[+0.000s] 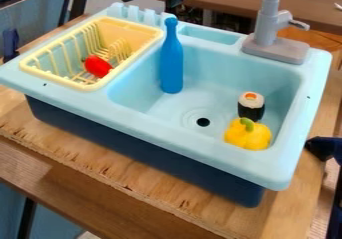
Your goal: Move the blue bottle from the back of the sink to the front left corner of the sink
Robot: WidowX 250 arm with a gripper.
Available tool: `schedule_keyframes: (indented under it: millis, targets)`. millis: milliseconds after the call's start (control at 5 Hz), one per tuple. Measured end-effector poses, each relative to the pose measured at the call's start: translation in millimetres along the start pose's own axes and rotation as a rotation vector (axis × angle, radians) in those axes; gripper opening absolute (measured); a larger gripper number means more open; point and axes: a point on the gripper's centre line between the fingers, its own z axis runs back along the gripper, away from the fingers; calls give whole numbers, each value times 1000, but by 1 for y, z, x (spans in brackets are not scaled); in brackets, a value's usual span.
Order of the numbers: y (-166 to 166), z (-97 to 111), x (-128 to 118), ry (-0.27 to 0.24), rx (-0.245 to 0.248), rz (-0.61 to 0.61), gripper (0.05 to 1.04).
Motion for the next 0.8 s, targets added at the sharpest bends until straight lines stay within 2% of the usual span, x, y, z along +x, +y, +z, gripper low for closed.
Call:
schedule_keyframes:
  millis: [200,400,600,800]
  targets:
    - [2,-12,3,38,5,1,1001]
    - [15,-1,5,39,101,13,1001]
    - [27,3,6,35,172,7,1001]
    - [32,1,11,53,203,-56,1001]
